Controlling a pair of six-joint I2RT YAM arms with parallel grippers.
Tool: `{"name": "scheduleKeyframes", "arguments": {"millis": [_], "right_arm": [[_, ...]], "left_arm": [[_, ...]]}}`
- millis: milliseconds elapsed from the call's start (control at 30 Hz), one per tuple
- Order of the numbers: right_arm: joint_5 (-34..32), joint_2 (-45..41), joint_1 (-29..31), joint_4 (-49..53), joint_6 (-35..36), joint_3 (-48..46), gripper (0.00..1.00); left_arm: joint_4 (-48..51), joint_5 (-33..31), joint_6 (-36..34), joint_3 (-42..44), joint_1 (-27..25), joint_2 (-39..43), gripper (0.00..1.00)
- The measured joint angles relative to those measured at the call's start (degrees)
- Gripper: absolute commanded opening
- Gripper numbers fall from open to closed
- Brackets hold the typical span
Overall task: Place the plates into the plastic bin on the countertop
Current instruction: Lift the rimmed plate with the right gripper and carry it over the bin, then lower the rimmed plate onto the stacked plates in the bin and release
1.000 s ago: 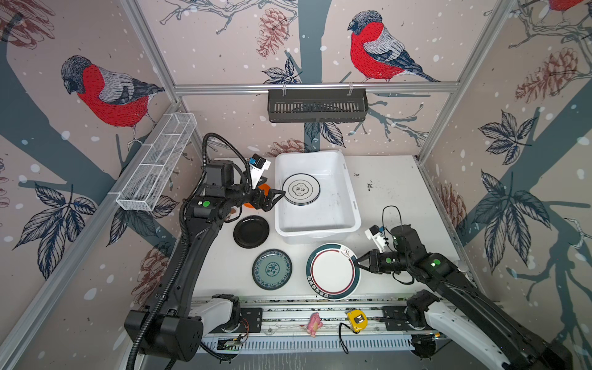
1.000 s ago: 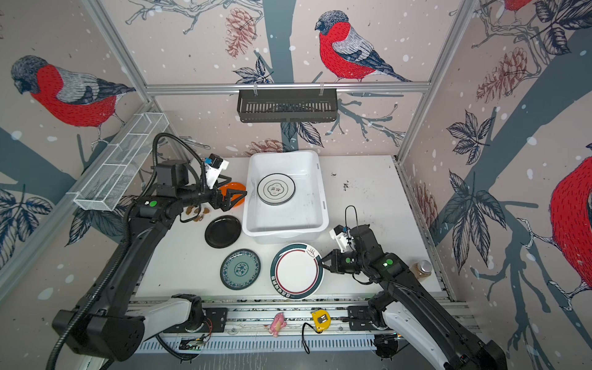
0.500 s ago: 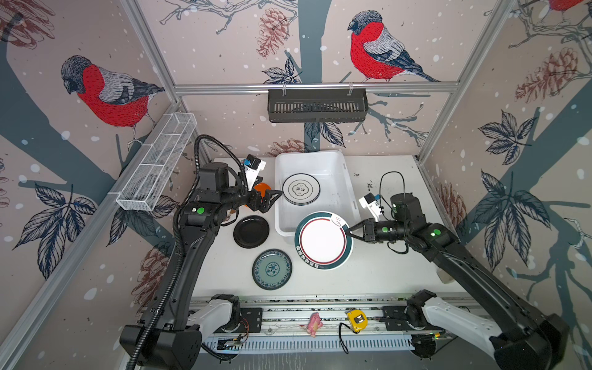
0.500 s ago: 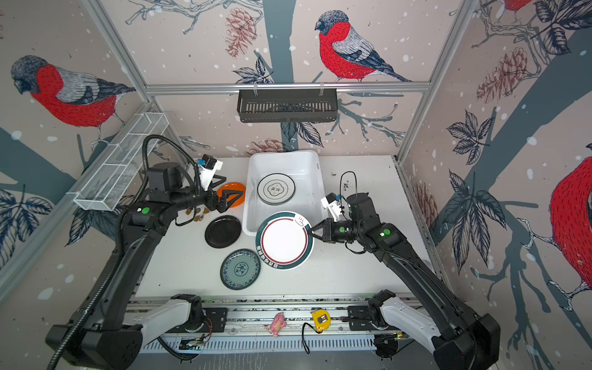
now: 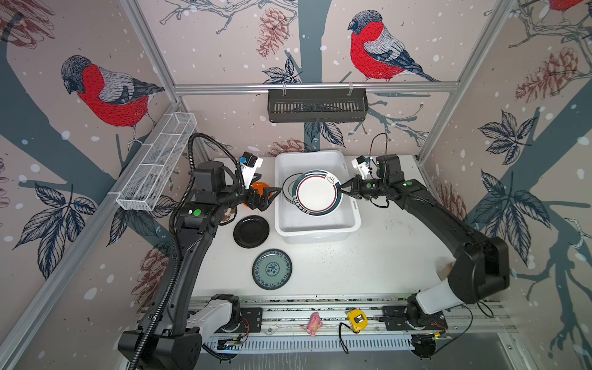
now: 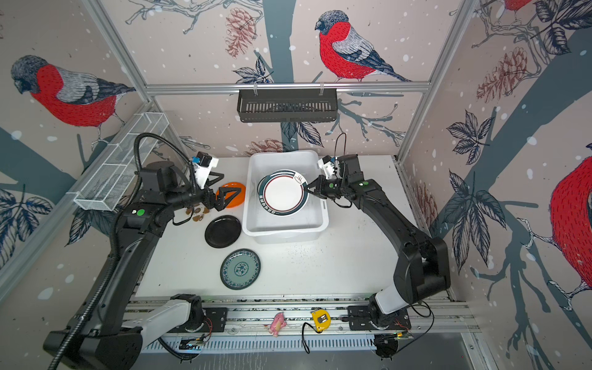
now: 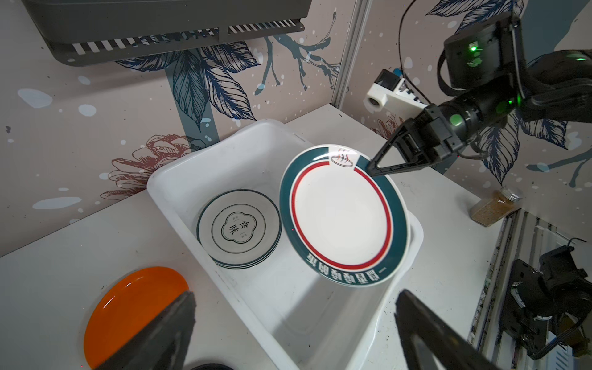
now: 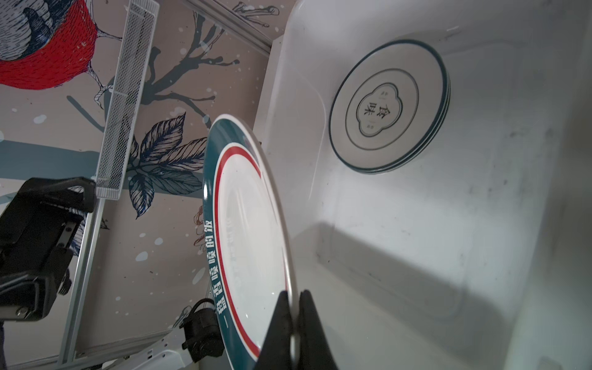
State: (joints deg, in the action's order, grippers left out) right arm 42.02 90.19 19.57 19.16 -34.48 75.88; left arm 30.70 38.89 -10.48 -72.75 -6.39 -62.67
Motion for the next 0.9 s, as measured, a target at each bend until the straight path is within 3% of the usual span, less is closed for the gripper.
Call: {"name": "scheduleKeyframes", "arguments": {"millis": [467,900], "right_arm": [[-13.84,20.22,3.54,-2.93,-2.86,15.41,0.02],[-20.44,29.73,5.79,-3.87,-7.56,22.47,0.03]], "left_arm": [[-0.57,0.33,1.05,1.09,0.00,1.38,0.97],[-0.96,0.35,1.20,1.14,0.04,0.66,0.97]]}}
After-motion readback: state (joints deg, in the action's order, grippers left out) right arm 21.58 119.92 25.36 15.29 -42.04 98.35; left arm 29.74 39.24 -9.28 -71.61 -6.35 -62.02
